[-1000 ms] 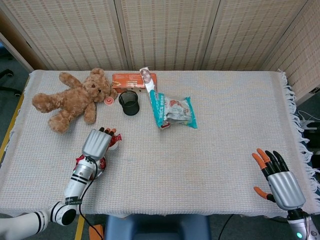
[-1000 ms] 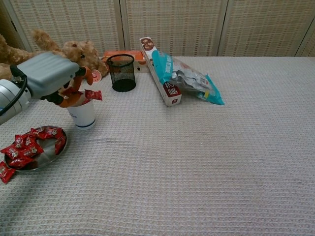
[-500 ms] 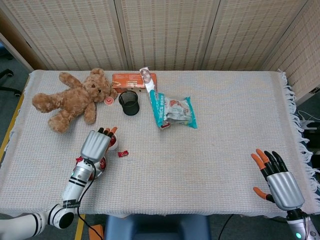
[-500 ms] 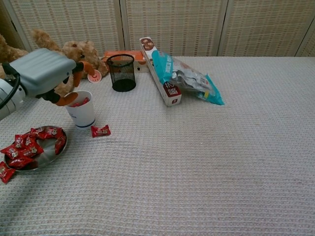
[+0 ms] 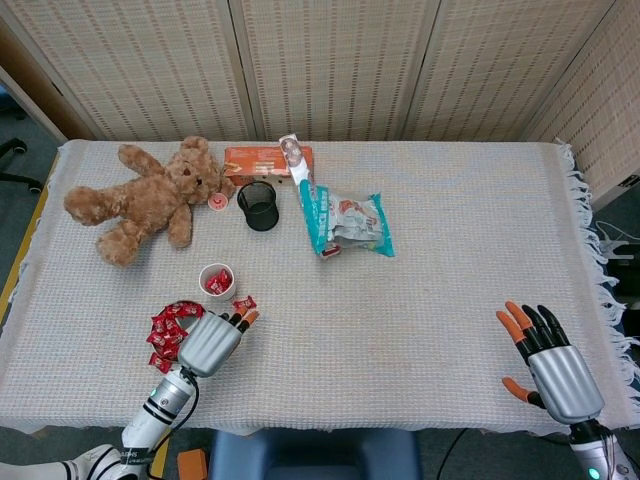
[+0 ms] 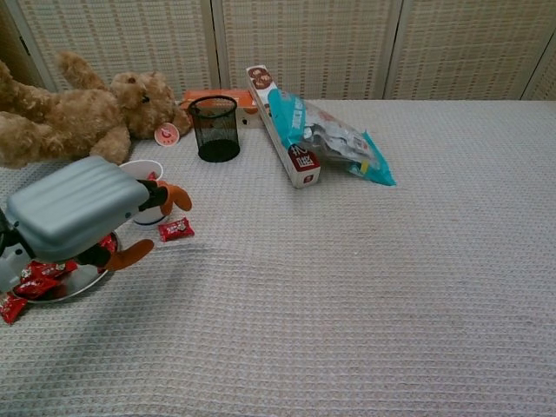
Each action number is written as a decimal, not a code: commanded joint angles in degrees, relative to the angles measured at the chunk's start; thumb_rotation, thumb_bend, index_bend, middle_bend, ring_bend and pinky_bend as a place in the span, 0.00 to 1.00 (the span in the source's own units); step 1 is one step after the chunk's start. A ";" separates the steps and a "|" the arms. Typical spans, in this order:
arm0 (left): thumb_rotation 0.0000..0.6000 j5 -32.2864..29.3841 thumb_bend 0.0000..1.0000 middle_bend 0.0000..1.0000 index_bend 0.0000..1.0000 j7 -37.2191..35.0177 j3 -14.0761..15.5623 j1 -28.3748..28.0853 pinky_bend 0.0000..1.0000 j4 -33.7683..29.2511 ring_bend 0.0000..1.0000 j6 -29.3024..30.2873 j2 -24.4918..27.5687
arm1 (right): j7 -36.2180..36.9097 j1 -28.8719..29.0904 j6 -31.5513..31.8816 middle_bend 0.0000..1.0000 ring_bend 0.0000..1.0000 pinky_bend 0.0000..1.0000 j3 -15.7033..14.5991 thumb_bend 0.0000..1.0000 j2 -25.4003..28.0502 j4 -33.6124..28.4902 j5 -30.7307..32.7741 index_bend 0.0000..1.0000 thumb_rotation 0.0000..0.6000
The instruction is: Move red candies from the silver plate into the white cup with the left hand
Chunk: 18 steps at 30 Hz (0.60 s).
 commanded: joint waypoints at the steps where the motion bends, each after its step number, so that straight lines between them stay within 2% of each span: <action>1: 1.00 -1.80 0.43 0.31 0.26 1.10 -1.50 -0.24 1.00 3.29 0.74 -1.88 -2.97 | 0.35 -0.10 0.27 0.00 0.00 0.00 -0.18 0.07 0.20 0.05 -0.31 0.00 1.00; 10: 1.00 -5.49 0.43 0.28 0.24 1.60 -5.04 -1.85 1.00 9.79 0.76 -5.01 -7.79 | 0.74 0.05 -0.12 0.00 0.00 0.00 -0.54 0.07 0.36 0.27 -0.74 0.00 1.00; 18: 1.00 -6.90 0.43 0.30 0.24 3.02 -6.42 -3.39 1.00 15.93 0.76 -6.75 -12.35 | 0.62 0.29 -0.75 0.00 0.00 0.00 -0.42 0.07 0.39 0.09 -0.25 0.00 1.00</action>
